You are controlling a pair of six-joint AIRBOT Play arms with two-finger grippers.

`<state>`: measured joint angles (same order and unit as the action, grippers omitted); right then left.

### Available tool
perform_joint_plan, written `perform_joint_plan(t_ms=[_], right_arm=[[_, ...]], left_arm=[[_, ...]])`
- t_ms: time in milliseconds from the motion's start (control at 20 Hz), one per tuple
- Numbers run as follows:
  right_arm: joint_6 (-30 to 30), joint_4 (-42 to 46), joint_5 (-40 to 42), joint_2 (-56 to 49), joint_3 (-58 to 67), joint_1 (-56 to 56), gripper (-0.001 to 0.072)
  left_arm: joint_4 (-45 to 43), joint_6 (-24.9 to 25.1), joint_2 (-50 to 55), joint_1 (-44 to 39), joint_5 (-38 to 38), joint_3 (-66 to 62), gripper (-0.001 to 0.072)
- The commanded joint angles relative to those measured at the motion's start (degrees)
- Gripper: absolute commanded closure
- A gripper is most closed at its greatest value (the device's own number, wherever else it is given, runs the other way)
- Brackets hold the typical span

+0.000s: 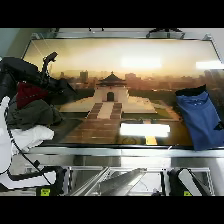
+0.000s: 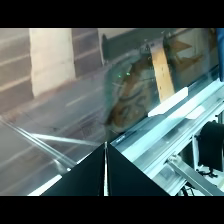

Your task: Fold the shirts.

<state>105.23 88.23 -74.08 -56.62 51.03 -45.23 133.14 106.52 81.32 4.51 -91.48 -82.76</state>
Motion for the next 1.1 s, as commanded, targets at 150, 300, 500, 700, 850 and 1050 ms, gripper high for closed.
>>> perform_joint_plan(t_ms=[150,300,500,700,850,1050], right_arm=[[-2.0,4.9,-1.4,-0.1,13.0,0.0,0.0157],[-2.3,-5.7,1.9,0.0,18.6,1.8,0.0691],[-9.6,-20.2,3.0,0.3,18.6,8.2,0.0693],[-16.0,-25.3,2.1,4.3,11.8,19.7,0.0694],[-17.0,-25.3,3.3,12.4,-1.9,29.6,0.0694],[-17.0,-25.3,7.2,17.3,-13.8,36.1,0.0693]], left_arm=[[0.1,0.0,0.0,0.0,-0.2,-3.2,0.0686],[0.1,-0.1,0.0,0.0,-0.2,-8.0,0.0686],[0.1,-0.1,-0.5,0.0,-0.1,-12.5,0.0687],[-0.1,0.0,-11.0,-0.8,3.8,1.7,0.0687],[-0.1,-0.3,-23.1,-4.3,7.6,20.3,0.0687],[-0.1,-4.2,-34.4,-10.6,12.8,40.3,0.0687]])
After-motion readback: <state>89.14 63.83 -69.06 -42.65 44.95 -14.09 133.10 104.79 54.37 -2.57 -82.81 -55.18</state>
